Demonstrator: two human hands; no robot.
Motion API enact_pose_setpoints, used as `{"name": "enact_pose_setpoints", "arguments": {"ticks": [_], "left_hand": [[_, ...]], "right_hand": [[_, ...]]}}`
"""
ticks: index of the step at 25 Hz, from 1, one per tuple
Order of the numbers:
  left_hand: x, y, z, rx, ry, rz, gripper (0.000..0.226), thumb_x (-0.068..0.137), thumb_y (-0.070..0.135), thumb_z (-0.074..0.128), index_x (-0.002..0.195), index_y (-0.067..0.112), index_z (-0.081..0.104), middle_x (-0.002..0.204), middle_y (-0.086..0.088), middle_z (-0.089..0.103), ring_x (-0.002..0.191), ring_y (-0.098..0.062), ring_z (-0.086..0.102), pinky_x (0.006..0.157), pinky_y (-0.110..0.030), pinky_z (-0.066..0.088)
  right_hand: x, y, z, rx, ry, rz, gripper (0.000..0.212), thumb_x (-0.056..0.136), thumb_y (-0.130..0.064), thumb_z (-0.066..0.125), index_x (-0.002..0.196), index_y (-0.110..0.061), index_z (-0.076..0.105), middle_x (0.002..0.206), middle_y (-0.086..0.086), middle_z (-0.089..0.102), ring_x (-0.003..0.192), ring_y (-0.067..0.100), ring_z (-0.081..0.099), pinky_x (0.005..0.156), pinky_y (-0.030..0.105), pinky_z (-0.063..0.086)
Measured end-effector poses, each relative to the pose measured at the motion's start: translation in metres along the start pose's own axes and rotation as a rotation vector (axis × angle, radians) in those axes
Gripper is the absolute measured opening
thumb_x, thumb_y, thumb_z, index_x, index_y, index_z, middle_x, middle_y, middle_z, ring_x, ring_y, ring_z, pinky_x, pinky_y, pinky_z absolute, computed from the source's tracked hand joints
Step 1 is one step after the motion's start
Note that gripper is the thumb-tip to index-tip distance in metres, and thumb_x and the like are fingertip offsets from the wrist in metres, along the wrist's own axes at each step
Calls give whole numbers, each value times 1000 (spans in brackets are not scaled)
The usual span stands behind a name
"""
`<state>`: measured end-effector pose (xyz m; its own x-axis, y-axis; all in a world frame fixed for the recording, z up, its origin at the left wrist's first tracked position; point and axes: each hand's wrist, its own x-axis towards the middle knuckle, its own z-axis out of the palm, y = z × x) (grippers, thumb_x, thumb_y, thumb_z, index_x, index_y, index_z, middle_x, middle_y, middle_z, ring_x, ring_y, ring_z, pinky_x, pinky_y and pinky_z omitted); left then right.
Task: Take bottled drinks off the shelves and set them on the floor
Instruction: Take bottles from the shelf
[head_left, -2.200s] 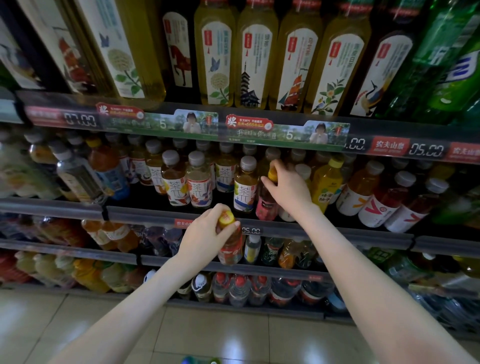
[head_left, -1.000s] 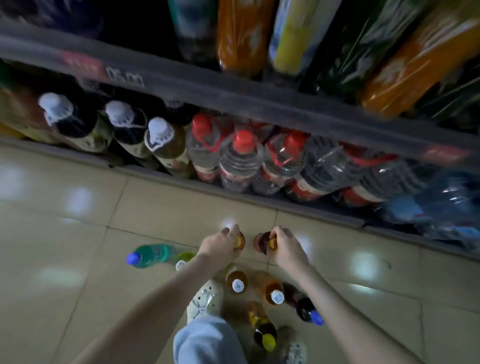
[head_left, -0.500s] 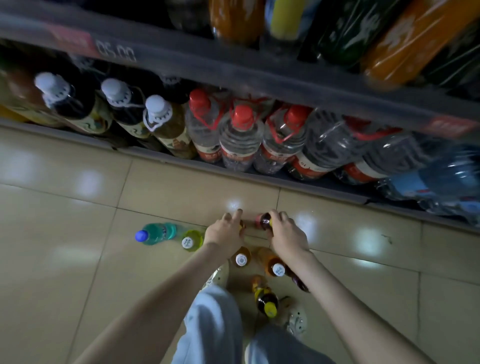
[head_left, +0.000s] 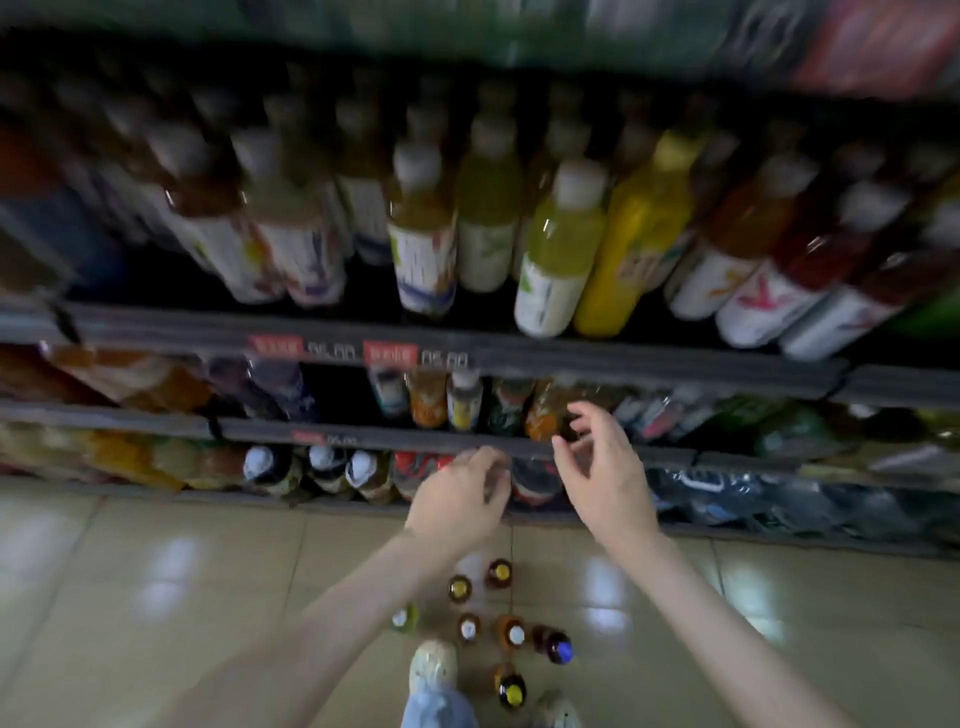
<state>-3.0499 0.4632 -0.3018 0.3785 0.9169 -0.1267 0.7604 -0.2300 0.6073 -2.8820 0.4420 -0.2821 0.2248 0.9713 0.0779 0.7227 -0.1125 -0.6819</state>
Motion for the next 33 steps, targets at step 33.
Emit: {"name": "enact_pose_setpoints", "arguments": {"ticks": [33], "left_hand": [[132, -16, -159, 513, 276, 148, 77, 92, 9, 54, 151, 28, 7, 143, -33, 20, 119, -42, 44, 93, -37, 44]], "right_hand": [[129, -141, -13, 88, -45, 52, 87, 79, -26, 78, 145, -14, 22, 138, 7, 50, 124, 27, 51, 97, 33, 44]]}}
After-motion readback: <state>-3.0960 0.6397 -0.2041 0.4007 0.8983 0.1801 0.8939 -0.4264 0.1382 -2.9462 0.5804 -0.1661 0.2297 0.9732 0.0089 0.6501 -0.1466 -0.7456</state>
